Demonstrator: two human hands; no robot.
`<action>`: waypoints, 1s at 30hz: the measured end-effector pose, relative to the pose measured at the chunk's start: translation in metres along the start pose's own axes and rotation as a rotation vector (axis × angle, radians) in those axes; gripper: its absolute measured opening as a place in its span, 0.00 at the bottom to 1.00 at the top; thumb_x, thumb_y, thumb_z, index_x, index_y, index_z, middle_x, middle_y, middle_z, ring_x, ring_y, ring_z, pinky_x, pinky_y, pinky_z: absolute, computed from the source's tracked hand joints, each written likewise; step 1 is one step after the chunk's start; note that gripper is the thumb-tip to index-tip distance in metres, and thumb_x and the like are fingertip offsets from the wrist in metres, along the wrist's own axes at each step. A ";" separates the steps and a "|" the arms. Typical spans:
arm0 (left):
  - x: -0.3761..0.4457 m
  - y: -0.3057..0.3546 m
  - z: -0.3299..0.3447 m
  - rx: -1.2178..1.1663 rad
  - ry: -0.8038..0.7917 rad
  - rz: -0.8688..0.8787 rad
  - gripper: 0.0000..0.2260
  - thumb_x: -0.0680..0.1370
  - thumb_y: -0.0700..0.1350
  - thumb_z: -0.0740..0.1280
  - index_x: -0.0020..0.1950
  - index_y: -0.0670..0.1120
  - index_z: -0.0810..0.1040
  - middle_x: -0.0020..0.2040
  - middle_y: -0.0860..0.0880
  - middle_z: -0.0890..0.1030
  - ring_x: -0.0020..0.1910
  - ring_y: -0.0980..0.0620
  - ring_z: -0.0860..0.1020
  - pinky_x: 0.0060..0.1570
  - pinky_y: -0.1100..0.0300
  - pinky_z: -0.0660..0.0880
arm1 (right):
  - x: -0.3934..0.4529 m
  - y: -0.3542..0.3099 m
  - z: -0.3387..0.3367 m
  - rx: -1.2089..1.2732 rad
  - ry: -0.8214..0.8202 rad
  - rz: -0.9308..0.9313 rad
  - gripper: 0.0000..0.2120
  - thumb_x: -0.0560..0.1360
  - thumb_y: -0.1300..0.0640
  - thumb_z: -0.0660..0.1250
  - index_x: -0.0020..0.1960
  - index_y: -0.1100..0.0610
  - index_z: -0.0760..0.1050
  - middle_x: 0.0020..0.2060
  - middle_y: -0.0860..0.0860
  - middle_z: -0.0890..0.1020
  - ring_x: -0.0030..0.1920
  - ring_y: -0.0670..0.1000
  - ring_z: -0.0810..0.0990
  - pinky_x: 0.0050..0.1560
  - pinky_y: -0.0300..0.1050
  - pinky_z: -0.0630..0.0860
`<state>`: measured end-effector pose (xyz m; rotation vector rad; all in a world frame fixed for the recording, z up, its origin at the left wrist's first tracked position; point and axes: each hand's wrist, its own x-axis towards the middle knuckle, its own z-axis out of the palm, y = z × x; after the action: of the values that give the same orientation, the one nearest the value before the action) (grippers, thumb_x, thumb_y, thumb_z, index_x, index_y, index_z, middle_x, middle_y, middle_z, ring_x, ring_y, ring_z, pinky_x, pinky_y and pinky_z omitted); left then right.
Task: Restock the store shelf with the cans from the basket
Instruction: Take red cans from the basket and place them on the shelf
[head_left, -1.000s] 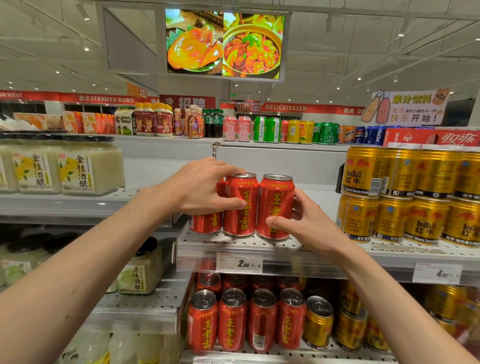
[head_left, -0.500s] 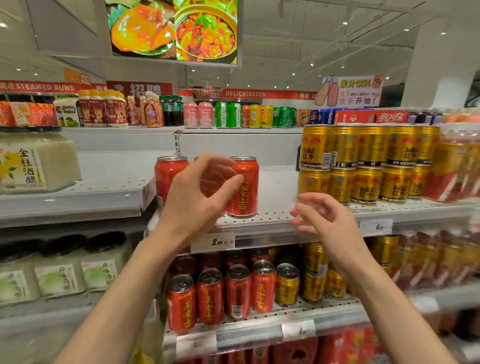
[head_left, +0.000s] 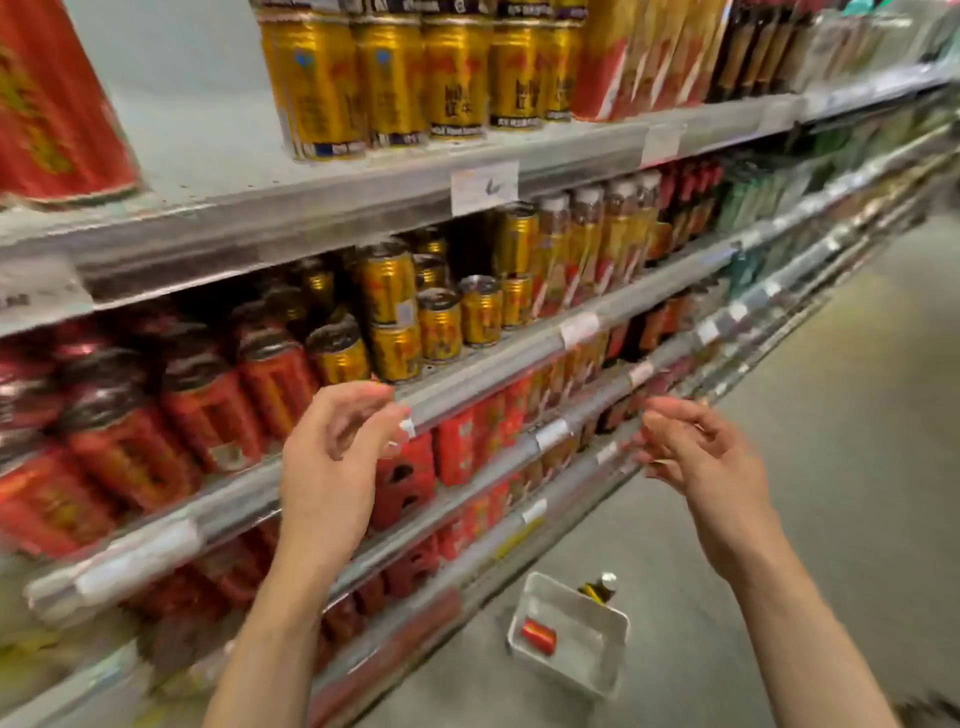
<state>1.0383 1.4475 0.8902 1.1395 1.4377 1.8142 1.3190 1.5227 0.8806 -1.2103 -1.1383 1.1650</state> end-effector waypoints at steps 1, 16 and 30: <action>-0.002 -0.013 0.011 0.000 -0.023 -0.042 0.07 0.78 0.36 0.71 0.51 0.47 0.80 0.45 0.43 0.84 0.42 0.49 0.83 0.41 0.62 0.79 | 0.002 0.012 -0.016 -0.013 0.038 0.029 0.05 0.79 0.62 0.69 0.52 0.53 0.80 0.33 0.49 0.85 0.35 0.48 0.81 0.41 0.41 0.79; -0.021 -0.210 0.188 0.239 -0.122 -0.454 0.05 0.79 0.34 0.69 0.53 0.41 0.80 0.40 0.50 0.84 0.39 0.58 0.81 0.44 0.57 0.78 | 0.109 0.201 -0.198 -0.160 0.175 0.413 0.07 0.80 0.63 0.68 0.57 0.59 0.80 0.38 0.56 0.86 0.37 0.52 0.82 0.41 0.46 0.79; -0.074 -0.587 0.218 0.557 -0.448 -0.680 0.04 0.80 0.41 0.68 0.54 0.49 0.78 0.40 0.47 0.83 0.40 0.44 0.79 0.47 0.51 0.77 | 0.160 0.551 -0.228 -0.397 0.039 0.629 0.05 0.81 0.59 0.67 0.56 0.53 0.80 0.41 0.54 0.86 0.41 0.53 0.84 0.43 0.43 0.79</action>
<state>1.2165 1.6529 0.3214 1.0269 1.7945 0.6626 1.5402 1.6729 0.3236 -1.9847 -1.0127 1.3979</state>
